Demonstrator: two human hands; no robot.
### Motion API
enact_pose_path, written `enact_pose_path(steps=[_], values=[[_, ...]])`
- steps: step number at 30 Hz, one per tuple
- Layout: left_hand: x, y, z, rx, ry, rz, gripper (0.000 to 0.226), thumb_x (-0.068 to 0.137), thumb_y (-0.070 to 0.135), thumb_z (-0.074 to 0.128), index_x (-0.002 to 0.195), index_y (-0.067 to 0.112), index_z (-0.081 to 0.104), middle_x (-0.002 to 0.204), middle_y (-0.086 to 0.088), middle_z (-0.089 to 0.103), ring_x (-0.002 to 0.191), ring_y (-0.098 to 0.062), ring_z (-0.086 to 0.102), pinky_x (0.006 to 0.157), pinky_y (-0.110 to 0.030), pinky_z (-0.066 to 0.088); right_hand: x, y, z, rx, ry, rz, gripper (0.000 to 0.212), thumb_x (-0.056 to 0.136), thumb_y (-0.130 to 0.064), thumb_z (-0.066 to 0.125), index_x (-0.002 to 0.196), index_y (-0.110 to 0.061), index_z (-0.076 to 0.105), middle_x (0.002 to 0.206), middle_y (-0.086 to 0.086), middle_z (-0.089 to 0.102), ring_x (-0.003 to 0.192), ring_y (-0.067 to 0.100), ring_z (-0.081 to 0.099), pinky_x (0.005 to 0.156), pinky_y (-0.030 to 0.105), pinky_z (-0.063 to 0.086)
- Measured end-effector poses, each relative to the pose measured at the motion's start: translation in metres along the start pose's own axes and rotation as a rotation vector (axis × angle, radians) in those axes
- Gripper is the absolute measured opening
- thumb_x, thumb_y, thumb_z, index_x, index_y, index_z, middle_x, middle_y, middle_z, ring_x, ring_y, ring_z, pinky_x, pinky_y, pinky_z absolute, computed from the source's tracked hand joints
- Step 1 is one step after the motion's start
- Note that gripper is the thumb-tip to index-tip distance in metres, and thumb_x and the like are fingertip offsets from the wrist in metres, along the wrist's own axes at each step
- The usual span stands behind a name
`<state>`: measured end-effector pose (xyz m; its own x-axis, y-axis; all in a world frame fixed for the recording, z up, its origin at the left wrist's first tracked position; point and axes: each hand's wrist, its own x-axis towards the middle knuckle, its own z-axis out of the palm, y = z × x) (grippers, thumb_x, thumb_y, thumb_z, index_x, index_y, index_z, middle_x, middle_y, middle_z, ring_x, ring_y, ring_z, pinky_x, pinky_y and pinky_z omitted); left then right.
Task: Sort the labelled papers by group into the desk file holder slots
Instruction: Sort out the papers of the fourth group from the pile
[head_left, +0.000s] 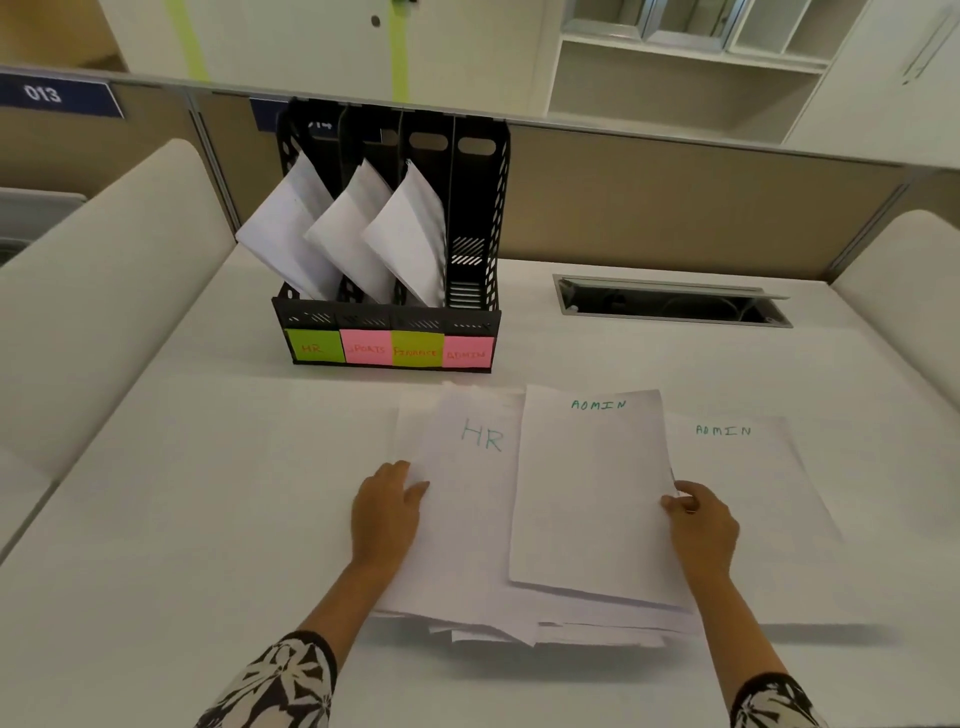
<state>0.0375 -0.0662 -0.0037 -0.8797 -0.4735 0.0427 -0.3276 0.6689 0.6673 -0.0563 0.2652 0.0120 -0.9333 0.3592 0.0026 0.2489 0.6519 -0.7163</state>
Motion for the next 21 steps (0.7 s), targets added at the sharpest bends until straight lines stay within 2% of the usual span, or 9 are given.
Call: enact_pose_path(steps=[3, 5, 8, 10, 12, 14, 18, 21], values=[[0.007, -0.017, -0.017, 0.06, 0.088, -0.06, 0.029, 0.088, 0.019, 0.063, 0.107, -0.004, 0.062, 0.104, -0.023, 0.062, 0.092, -0.04, 0.058, 0.073, -0.039, 0.047, 0.002, 0.003, 0.0, 0.015, -0.022, 0.003, 0.024, 0.091, -0.007, 0.055, 0.112, 0.001, 0.063, 0.108, 0.019, 0.067, 0.101, 0.035, 0.06, 0.092, 0.04, 0.044], [0.011, -0.024, -0.029, 0.007, 0.128, -0.125, 0.03, 0.089, 0.019, 0.062, 0.108, -0.005, 0.061, 0.106, -0.022, 0.06, 0.092, -0.038, 0.058, 0.072, -0.034, 0.045, 0.0, 0.001, 0.002, 0.052, -0.035, 0.022, 0.026, 0.09, -0.015, 0.059, 0.112, 0.0, 0.061, 0.106, 0.018, 0.066, 0.094, 0.031, 0.059, 0.088, 0.038, 0.044], [0.016, -0.031, -0.04, -0.072, 0.156, -0.133, 0.013, 0.09, 0.02, 0.06, 0.088, 0.007, 0.056, 0.078, -0.006, 0.057, 0.077, -0.03, 0.055, 0.061, -0.026, 0.041, -0.002, -0.001, 0.004, 0.061, -0.042, 0.041, 0.032, 0.083, -0.025, 0.07, 0.104, -0.002, 0.061, 0.098, 0.016, 0.066, 0.082, 0.025, 0.056, 0.078, 0.033, 0.044], [0.019, -0.04, -0.05, -0.062, 0.176, -0.14, 0.017, 0.091, 0.019, 0.059, 0.083, 0.005, 0.054, 0.075, -0.012, 0.058, 0.074, -0.033, 0.058, 0.058, -0.028, 0.041, -0.002, -0.002, 0.004, 0.053, -0.043, 0.024, 0.029, 0.082, -0.024, 0.071, 0.098, -0.002, 0.063, 0.091, 0.014, 0.067, 0.079, 0.026, 0.058, 0.076, 0.031, 0.043], [0.023, -0.054, -0.062, 0.012, 0.212, -0.179, 0.026, 0.091, 0.017, 0.058, 0.101, -0.007, 0.06, 0.097, -0.025, 0.065, 0.091, -0.043, 0.061, 0.073, -0.04, 0.048, -0.001, -0.004, 0.004, 0.047, -0.049, 0.001, 0.022, 0.083, -0.022, 0.069, 0.093, -0.003, 0.065, 0.084, 0.011, 0.066, 0.08, 0.031, 0.061, 0.074, 0.03, 0.041], [0.028, -0.069, -0.076, 0.111, 0.229, -0.244, 0.037, 0.092, 0.016, 0.057, 0.12, -0.008, 0.055, 0.117, -0.028, 0.061, 0.107, -0.047, 0.055, 0.088, -0.05, 0.046, 0.002, -0.004, 0.003, 0.035, -0.051, -0.014, 0.019, 0.086, -0.019, 0.065, 0.095, -0.002, 0.065, 0.086, 0.013, 0.066, 0.082, 0.033, 0.062, 0.073, 0.03, 0.041], [0.031, -0.093, -0.096, 0.203, 0.227, -0.324, 0.04, 0.092, 0.014, 0.056, 0.128, -0.001, 0.051, 0.121, -0.028, 0.059, 0.11, -0.05, 0.051, 0.092, -0.056, 0.041, 0.002, -0.006, 0.002, -0.026, 0.016, -0.084, 0.02, 0.092, -0.016, 0.056, 0.099, 0.001, 0.065, 0.092, 0.019, 0.069, 0.076, 0.028, 0.057, 0.074, 0.03, 0.041], [0.031, -0.1, -0.099, 0.195, 0.252, -0.353, 0.04, 0.09, 0.01, 0.057, 0.129, 0.002, 0.049, 0.118, -0.029, 0.06, 0.108, -0.051, 0.051, 0.092, -0.056, 0.039, -0.002, -0.015, 0.001, -0.029, 0.154, -0.145, 0.022, 0.094, -0.011, 0.053, 0.103, 0.003, 0.067, 0.097, 0.023, 0.07, 0.084, 0.035, 0.063, 0.08, 0.034, 0.047]])
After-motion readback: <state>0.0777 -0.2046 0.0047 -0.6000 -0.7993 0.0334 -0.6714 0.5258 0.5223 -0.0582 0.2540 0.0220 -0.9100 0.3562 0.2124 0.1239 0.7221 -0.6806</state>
